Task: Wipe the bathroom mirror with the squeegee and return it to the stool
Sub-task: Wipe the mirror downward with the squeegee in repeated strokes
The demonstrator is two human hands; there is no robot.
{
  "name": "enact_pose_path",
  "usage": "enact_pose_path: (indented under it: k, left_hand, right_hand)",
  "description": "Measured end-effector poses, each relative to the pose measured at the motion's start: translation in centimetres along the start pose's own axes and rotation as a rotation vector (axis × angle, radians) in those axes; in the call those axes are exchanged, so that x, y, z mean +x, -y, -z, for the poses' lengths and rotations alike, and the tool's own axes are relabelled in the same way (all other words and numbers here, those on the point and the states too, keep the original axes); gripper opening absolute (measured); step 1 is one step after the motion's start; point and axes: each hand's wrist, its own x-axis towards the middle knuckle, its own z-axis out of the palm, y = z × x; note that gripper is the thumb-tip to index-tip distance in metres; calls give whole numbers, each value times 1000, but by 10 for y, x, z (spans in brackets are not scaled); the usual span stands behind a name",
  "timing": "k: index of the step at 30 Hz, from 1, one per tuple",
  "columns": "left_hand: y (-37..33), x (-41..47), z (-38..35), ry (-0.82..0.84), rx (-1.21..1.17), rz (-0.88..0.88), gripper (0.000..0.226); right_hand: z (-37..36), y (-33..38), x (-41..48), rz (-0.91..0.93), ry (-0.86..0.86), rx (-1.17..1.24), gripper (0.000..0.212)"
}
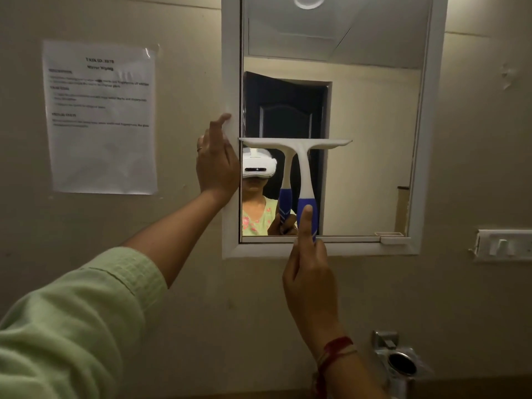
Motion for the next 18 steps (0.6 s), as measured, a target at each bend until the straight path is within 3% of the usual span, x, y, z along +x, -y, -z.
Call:
enact_pose_path:
  k: [18]
  left_hand:
    - [-4, -2, 1, 7, 32, 16, 33]
  right_hand:
    - [11, 2, -74, -119, 103, -22, 63]
